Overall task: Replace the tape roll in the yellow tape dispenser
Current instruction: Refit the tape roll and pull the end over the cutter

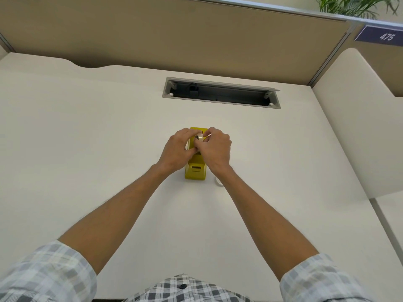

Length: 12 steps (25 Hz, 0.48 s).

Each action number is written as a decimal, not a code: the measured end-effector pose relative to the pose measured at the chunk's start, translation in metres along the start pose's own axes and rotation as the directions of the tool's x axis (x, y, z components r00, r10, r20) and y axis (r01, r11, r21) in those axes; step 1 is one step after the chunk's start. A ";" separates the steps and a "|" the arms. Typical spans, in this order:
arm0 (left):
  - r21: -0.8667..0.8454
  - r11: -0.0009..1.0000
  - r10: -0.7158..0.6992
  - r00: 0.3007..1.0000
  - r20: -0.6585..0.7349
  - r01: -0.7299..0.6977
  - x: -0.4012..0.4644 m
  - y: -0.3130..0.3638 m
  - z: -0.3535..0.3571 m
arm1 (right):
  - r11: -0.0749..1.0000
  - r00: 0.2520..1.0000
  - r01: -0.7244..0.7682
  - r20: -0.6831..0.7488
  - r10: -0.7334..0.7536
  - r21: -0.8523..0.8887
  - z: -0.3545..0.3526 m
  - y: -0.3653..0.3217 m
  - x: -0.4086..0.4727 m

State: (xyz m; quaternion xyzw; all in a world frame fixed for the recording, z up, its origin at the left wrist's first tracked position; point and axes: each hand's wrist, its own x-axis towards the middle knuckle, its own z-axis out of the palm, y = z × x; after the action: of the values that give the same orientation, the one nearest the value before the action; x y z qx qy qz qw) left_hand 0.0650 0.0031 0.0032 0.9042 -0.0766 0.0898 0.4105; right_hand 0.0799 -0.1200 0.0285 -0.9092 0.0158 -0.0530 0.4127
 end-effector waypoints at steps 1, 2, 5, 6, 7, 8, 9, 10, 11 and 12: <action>0.001 1.000 0.006 1.000 -0.007 -0.006 0.000 -0.001 0.000 | 1.000 1.000 0.009 0.003 -0.009 -0.020 0.001 0.000 0.000; 0.000 1.000 0.006 1.000 -0.016 -0.006 0.000 0.000 0.000 | 0.999 1.000 0.020 0.003 -0.020 -0.037 0.002 0.000 0.000; 0.015 0.999 -0.031 0.999 -0.031 0.032 0.002 0.002 0.000 | 0.998 1.000 0.018 -0.001 -0.018 -0.067 0.004 -0.002 0.002; 0.022 0.999 -0.039 0.999 -0.028 0.040 0.003 0.002 0.000 | 0.997 1.000 0.012 -0.001 -0.012 -0.074 0.005 -0.002 0.003; 0.030 0.999 -0.036 0.999 -0.021 0.037 0.003 0.001 0.000 | 0.997 1.000 0.008 -0.001 -0.008 -0.082 0.005 -0.002 0.003; 0.043 0.999 -0.025 1.000 -0.013 0.026 0.004 0.000 0.000 | 0.996 1.000 0.006 0.000 -0.006 -0.092 0.007 -0.002 0.003; 0.061 0.998 -0.012 1.000 -0.006 0.012 0.005 -0.003 0.001 | 0.995 1.000 0.003 0.003 -0.003 -0.099 0.007 -0.002 0.003; 0.077 0.997 -0.002 1.000 0.000 0.002 0.005 -0.006 0.001 | 0.995 1.000 0.003 0.009 -0.002 -0.101 0.008 -0.002 0.002; 0.086 0.996 0.003 1.000 0.005 -0.004 0.006 -0.008 0.002 | 0.995 1.000 0.005 0.019 -0.003 -0.100 0.007 -0.001 0.002; 0.089 0.996 0.006 1.000 0.008 -0.006 0.006 -0.009 0.002 | 0.995 0.999 0.011 0.031 -0.008 -0.099 0.007 0.000 0.002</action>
State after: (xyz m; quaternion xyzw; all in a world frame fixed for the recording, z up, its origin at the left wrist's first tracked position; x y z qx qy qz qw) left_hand 0.0726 0.0075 -0.0036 0.9218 -0.0769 0.0908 0.3690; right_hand 0.0831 -0.1152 0.0238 -0.9294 0.0080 -0.0402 0.3669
